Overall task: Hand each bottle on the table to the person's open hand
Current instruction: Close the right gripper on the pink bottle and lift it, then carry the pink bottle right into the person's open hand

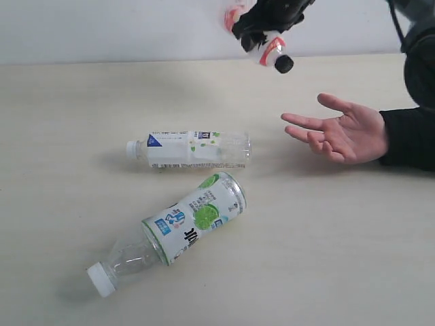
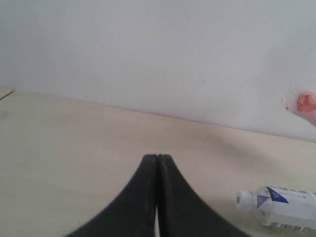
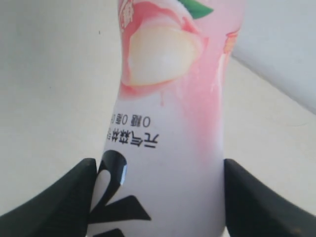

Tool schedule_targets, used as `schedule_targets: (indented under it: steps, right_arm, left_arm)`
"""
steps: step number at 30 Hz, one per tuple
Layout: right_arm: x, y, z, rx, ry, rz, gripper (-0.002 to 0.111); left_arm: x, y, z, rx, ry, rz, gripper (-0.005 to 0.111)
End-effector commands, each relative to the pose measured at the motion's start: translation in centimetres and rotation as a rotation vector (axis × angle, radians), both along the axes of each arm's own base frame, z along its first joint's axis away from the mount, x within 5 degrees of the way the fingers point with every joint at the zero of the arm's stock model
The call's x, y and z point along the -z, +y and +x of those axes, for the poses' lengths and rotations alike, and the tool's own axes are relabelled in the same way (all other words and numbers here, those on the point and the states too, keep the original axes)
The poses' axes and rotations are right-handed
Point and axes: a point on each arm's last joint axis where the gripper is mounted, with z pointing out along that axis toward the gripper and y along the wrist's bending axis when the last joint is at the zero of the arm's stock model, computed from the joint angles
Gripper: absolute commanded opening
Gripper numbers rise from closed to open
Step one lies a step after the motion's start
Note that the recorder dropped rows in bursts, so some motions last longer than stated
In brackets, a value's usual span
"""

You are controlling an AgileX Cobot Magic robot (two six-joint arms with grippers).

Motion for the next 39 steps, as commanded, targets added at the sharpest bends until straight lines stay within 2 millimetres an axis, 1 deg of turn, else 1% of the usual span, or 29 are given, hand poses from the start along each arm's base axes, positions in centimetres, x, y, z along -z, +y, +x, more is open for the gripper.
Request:
schedule_targets:
  steps: [1, 3, 6, 9, 13, 17, 19, 20, 23, 27, 28, 29, 32, 35, 39]
  right_arm:
    - [-4.7, -0.4, -2.2, 0.030, 0.031, 0.016, 0.000]
    - [-5.8, -0.2, -2.6, 0.046, 0.024, 0.056, 0.000]
    - [-6.5, 0.1, -3.2, 0.052, 0.039, 0.116, 0.000]
    - [-6.4, 0.0, -3.9, 0.058, 0.073, 0.110, 0.000]
    - [-5.8, -0.4, -5.6, 0.065, 0.147, 0.100, 0.000]
    - [-5.4, -0.8, -7.1, 0.075, 0.113, 0.095, 0.000]
    - [-5.4, -1.0, -8.3, 0.072, 0.098, 0.092, 0.000]
    - [-5.1, -1.1, -8.9, 0.071, 0.104, 0.085, 0.000]
    - [-5.4, -1.8, -11.2, 0.073, 0.081, 0.058, 0.000]
    - [-5.0, -3.7, -14.8, 0.115, 0.064, 0.062, 0.000]
    - [-4.4, -4.2, -15.7, 0.129, 0.078, 0.059, 0.000]
    - [-4.4, -4.9, -16.9, 0.146, 0.074, 0.060, 0.000]
    - [-3.0, -6.3, -19.9, 0.183, 0.115, 0.053, 0.000]
    - [-2.1, -6.9, -21.7, 0.214, 0.047, 0.063, 0.000]
    - [-0.3, -7.0, -22.9, 0.242, 0.026, 0.089, 0.000]
  left_arm:
    - [0.0, 0.0, 0.0, -0.003, -0.005, -0.008, 0.000]
    - [0.0, 0.0, 0.0, -0.003, -0.005, -0.008, 0.000]
    - [0.0, 0.0, 0.0, -0.003, -0.005, -0.008, 0.000]
    - [0.0, 0.0, 0.0, -0.003, -0.005, -0.008, 0.000]
    - [0.0, 0.0, 0.0, -0.003, -0.005, -0.008, 0.000]
    - [0.0, 0.0, 0.0, -0.003, -0.005, -0.008, 0.000]
    - [0.0, 0.0, 0.0, -0.003, -0.005, -0.008, 0.000]
    - [0.0, 0.0, 0.0, -0.003, -0.005, -0.008, 0.000]
    - [0.0, 0.0, 0.0, -0.003, -0.005, -0.008, 0.000]
    - [0.0, 0.0, 0.0, -0.003, -0.005, -0.008, 0.000]
    - [0.0, 0.0, 0.0, -0.003, -0.005, -0.008, 0.000]
    - [0.0, 0.0, 0.0, -0.003, -0.005, -0.008, 0.000]
    - [0.0, 0.0, 0.0, -0.003, -0.005, -0.008, 0.000]
    - [0.0, 0.0, 0.0, -0.003, -0.005, -0.008, 0.000]
    - [0.0, 0.0, 0.0, -0.003, -0.005, -0.008, 0.000]
